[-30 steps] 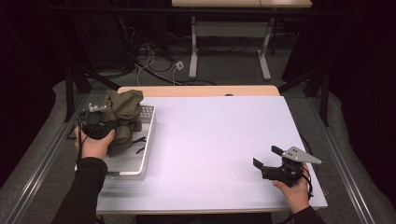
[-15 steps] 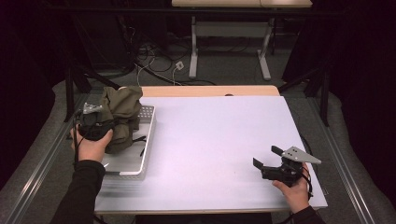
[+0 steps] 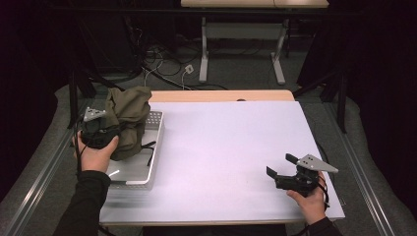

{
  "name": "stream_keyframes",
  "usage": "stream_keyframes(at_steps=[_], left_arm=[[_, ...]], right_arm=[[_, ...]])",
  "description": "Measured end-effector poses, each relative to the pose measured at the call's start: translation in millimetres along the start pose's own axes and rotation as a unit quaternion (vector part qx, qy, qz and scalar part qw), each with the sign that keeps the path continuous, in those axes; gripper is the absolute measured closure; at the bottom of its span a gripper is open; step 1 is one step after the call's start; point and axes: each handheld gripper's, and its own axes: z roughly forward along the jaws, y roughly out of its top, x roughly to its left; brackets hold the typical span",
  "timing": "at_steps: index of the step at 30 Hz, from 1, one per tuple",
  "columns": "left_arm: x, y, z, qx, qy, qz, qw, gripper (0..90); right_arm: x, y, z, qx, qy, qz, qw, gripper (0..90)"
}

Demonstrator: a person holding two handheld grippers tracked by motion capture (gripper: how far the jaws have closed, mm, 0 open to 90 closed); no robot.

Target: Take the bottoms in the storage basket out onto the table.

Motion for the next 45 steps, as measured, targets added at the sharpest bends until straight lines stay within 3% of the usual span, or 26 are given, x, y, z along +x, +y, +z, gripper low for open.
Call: stream_keyframes(at_steps=[15, 29, 45], left_arm=[[-4.5, 2.7, -8.2, -0.034, -0.015, -0.011, 0.9992, 71.4], [-6.5, 5.4, -16.2, -0.067, -0.027, -0.023, 0.9971, 71.4], [-8.3, 10.5, -22.5, -0.087, -0.035, -0.027, 0.9952, 71.3]], right_arm=[[0.7, -0.2, 0.7, -0.001, 0.001, 0.000, 1.0000, 7.2], [0.7, -0.2, 0.5, -0.001, 0.001, -0.001, 1.0000, 7.2], [1.2, -0.2, 0.5, -0.001, 0.002, -0.002, 1.0000, 7.2]])
